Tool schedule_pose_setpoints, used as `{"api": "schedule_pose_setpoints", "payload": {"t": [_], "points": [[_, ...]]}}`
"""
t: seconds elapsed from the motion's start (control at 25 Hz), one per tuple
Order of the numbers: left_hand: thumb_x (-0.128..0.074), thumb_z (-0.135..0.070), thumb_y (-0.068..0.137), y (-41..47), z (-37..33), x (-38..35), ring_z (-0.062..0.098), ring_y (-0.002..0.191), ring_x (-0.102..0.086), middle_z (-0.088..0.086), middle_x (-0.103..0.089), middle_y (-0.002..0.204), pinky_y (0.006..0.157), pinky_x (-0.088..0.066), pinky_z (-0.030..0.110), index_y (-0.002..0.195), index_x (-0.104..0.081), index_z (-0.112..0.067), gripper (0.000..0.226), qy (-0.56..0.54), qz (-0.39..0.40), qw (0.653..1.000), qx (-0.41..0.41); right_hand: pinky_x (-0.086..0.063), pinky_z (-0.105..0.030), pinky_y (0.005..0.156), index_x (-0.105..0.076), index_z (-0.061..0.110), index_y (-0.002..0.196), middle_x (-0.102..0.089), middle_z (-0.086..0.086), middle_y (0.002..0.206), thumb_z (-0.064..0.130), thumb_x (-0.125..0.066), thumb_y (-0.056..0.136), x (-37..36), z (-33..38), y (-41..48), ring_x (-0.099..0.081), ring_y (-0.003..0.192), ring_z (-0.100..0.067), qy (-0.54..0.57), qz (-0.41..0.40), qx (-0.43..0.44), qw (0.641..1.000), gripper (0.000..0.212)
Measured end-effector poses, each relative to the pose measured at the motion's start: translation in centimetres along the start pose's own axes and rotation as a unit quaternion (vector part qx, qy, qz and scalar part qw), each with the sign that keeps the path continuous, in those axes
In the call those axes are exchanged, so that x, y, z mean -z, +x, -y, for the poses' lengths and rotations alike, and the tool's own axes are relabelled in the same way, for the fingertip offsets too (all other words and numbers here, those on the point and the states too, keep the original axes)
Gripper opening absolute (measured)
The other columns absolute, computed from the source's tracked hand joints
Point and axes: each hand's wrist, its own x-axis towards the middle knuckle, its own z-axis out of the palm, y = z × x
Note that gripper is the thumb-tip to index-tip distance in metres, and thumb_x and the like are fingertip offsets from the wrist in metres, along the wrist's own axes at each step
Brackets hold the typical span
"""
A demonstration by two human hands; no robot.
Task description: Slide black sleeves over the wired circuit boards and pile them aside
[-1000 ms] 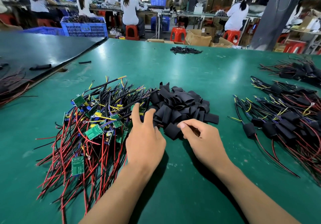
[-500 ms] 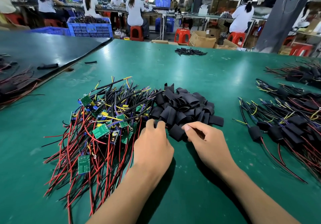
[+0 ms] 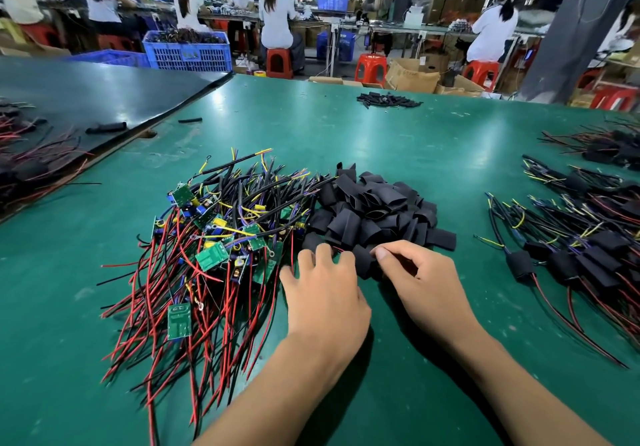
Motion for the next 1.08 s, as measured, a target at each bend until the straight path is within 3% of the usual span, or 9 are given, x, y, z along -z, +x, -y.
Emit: {"api": "schedule_pose_setpoints", "payload": {"t": [0.12,0.24,0.36,0.48,0.6,0.76,0.84,0.96,1.08], "points": [[-0.051,-0.022,0.094,0.7,0.4,-0.3,0.026,0.115,-0.045,0.003,-0.054,0.115,0.096,-0.039,0.037,0.109,-0.061,-0.018,0.018,-0.119,-0.052,0.991,-0.036,-0.043,-0.006,0.071,-0.074,0.031,0.086,-0.072,0.025,0.084,0.021,-0.065,0.094,0.0,0.0,0.0,-0.065,0.082,0.005,0.004,0.004,0.0,1.0,0.016],[-0.061,-0.012,0.093,1.0,0.3,-0.2,0.029,0.098,-0.056,0.008,-0.063,0.095,0.086,-0.041,0.032,0.097,-0.068,-0.008,0.009,-0.259,-0.144,0.952,-0.08,-0.046,-0.009,0.072,-0.075,0.028,0.089,-0.072,0.024,0.086,0.02,-0.065,0.095,0.1,-0.1,0.1,-0.066,0.082,0.003,-0.007,0.001,0.021,1.0,0.014],[-0.063,-0.02,0.093,0.7,-0.1,-0.3,0.02,0.087,-0.061,0.001,-0.065,0.09,0.079,-0.042,0.023,0.102,-0.069,-0.014,0.013,-0.329,-0.203,0.916,-0.108,-0.044,-0.008,0.07,-0.074,0.032,0.089,-0.072,0.025,0.086,0.021,-0.066,0.094,0.2,0.0,0.2,-0.065,0.081,0.007,-0.015,0.013,0.035,0.999,0.014],[-0.058,-0.024,0.095,0.1,-0.7,-0.6,0.016,0.083,-0.062,-0.003,-0.065,0.089,0.078,-0.047,0.025,0.105,-0.068,-0.02,0.015,-0.357,-0.207,0.898,-0.153,-0.045,-0.008,0.07,-0.072,0.036,0.09,-0.073,0.023,0.088,0.007,-0.067,0.084,0.4,0.3,0.1,-0.066,0.082,0.007,0.008,0.042,0.032,0.999,0.029],[-0.054,-0.023,0.096,-0.5,-1.5,-0.5,0.016,0.08,-0.058,-0.001,-0.062,0.087,0.075,-0.047,0.024,0.102,-0.069,-0.014,0.018,-0.358,-0.216,0.883,-0.214,-0.05,-0.015,0.076,-0.072,0.027,0.104,-0.075,0.01,0.096,0.003,-0.059,0.079,0.6,0.4,-0.4,-0.07,0.091,-0.002,0.071,0.073,0.08,0.992,0.037],[-0.052,-0.019,0.097,-1.0,-1.9,-0.4,0.022,0.073,-0.057,0.004,-0.063,0.08,0.066,-0.048,0.036,0.094,-0.068,-0.005,0.021,-0.362,-0.208,0.867,-0.272,-0.052,-0.022,0.081,-0.068,0.008,0.123,-0.068,-0.025,0.103,-0.005,-0.053,0.093,0.3,0.3,-0.7,-0.067,0.096,-0.021,0.314,0.114,-0.001,0.943,0.035],[-0.052,-0.018,0.097,-1.0,-1.8,-0.4,0.02,0.067,-0.054,0.004,-0.062,0.075,0.06,-0.046,0.037,0.092,-0.068,-0.004,0.022,-0.359,-0.219,0.867,-0.269,-0.052,-0.024,0.088,-0.064,0.003,0.128,-0.072,-0.016,0.11,-0.006,-0.053,0.094,0.1,0.1,-0.8,-0.068,0.11,-0.022,0.305,0.117,0.018,0.945,0.037],[-0.052,-0.017,0.096,-1.2,-1.9,-0.3,0.017,0.062,-0.047,0.0,-0.057,0.071,0.055,-0.044,0.034,0.089,-0.068,-0.005,0.021,-0.347,-0.252,0.865,-0.261,-0.052,-0.029,0.094,-0.065,0.0,0.125,-0.072,-0.011,0.119,0.015,-0.055,0.091,0.2,0.3,-0.7,-0.066,0.117,-0.023,0.258,0.117,0.076,0.956,0.039],[-0.054,-0.011,0.096,-1.0,-1.9,-0.1,0.018,0.078,-0.058,0.002,-0.064,0.087,0.071,-0.05,0.031,0.096,-0.069,-0.004,0.017,-0.362,-0.278,0.845,-0.279,-0.054,-0.028,0.087,-0.073,0.011,0.112,-0.075,-0.003,0.109,0.022,-0.055,0.087,0.1,1.1,-0.5,-0.07,0.107,-0.017,0.256,0.106,0.072,0.958,0.033]]}}
